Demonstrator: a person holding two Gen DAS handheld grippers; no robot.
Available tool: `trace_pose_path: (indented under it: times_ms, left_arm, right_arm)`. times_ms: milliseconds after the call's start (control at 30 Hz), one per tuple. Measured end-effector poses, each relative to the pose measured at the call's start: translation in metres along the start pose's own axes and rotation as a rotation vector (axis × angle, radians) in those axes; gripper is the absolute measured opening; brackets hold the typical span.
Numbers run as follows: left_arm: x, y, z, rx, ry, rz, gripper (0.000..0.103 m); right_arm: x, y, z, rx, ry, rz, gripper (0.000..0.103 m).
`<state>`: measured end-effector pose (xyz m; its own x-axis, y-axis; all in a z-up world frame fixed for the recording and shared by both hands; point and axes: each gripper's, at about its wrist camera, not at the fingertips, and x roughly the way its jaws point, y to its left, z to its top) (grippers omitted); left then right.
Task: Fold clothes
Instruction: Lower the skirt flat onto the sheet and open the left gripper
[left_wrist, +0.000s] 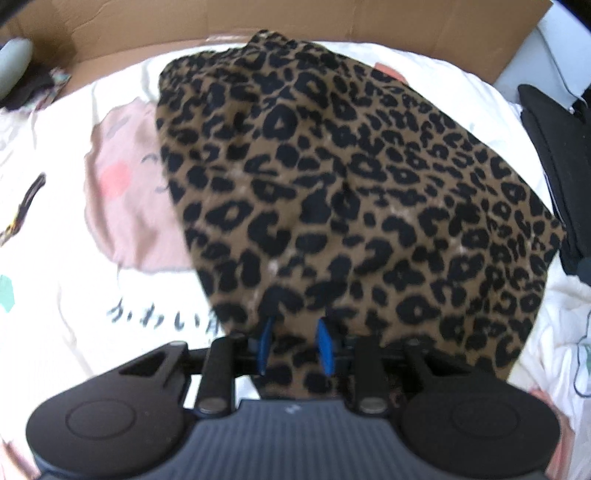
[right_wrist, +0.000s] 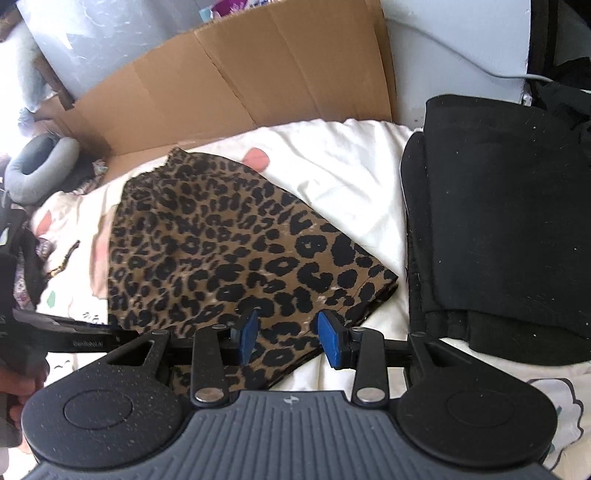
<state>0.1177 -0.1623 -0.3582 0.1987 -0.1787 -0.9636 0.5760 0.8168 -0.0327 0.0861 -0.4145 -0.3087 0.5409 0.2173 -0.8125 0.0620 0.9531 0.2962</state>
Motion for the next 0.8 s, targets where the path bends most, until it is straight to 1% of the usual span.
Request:
trace_pose_path:
  times_ms: [133,233,333,433,500,567,633,733,800]
  left_arm:
    - [-0.015,0.002,-0.012,-0.016,0.003,0.006,0.030]
    - [-0.029,0.009,-0.023,-0.048,0.002,0.010,0.030]
    - [-0.044,0.020,-0.035,-0.089,0.010,0.021,0.031]
    - [-0.063,0.026,-0.046,-0.104,0.008,0.040,0.031]
    - [-0.073,0.030,-0.052,-0.105,0.001,0.054,0.034]
    - [-0.083,0.038,-0.061,-0.109,-0.011,0.067,0.042]
    - [-0.082,0.045,-0.068,-0.112,-0.009,0.073,0.043]
    - [-0.074,0.053,-0.081,-0.127,0.003,0.078,0.042]
    - [-0.069,0.059,-0.091,-0.157,0.012,0.057,0.042]
  right_arm:
    - [-0.016,0.005,0.000,-0.003,-0.019,0.023,0.043]
    - [-0.024,0.009,-0.002,-0.008,-0.031,0.044,0.044]
    - [-0.028,0.011,-0.008,-0.017,-0.042,0.085,0.044]
    - [-0.025,0.013,-0.019,-0.026,-0.032,0.133,0.044]
    - [-0.022,0.014,-0.024,-0.028,-0.023,0.153,0.044]
    - [-0.020,0.014,-0.028,-0.022,-0.015,0.170,0.044]
    - [-0.023,0.016,-0.030,-0.016,-0.024,0.187,0.044]
    - [-0.019,0.022,-0.031,-0.049,-0.001,0.193,0.044]
    - [-0.016,0.026,-0.032,-0.071,0.014,0.196,0.044]
